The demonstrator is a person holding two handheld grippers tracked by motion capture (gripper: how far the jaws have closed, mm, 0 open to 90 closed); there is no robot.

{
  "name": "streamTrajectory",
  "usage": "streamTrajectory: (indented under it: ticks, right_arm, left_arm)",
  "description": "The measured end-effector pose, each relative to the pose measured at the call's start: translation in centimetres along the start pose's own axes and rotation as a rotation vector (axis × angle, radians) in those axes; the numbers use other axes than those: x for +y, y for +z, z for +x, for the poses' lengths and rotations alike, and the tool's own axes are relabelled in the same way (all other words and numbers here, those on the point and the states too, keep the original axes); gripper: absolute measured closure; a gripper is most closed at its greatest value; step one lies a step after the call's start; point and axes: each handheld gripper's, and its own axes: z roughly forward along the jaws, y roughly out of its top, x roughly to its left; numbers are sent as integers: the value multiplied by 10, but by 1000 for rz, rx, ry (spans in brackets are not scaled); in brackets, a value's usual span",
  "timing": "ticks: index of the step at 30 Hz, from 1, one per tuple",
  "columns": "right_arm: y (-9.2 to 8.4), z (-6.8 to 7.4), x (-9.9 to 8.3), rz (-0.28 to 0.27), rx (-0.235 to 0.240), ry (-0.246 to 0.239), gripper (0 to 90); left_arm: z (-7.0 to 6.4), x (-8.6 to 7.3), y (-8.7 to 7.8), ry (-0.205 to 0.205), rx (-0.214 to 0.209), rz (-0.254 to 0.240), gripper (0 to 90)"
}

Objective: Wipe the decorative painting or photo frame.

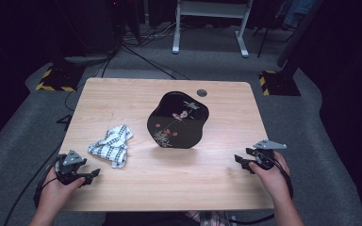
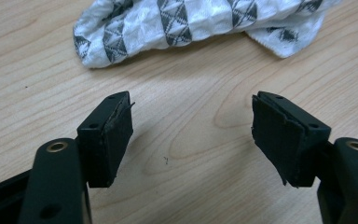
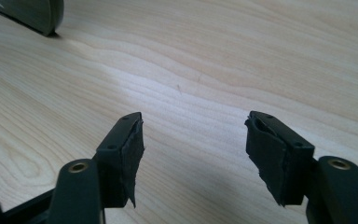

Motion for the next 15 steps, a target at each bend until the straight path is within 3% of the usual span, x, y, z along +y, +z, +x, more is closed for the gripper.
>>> streamTrajectory:
  ticks: [5, 10, 15]
  right_arm:
    - [8, -2, -6, 20, 2, -6, 364]
    - [16, -3, -13, 65, 3, -34, 304]
    - [22, -1, -17, 21, -28, -60, 231]
  left_arm:
    - [3, -2, 4, -1, -7, -16, 245]
    - [4, -6, 9, -3, -11, -66, 149]
    - [5, -5, 9, 1, -9, -59, 145]
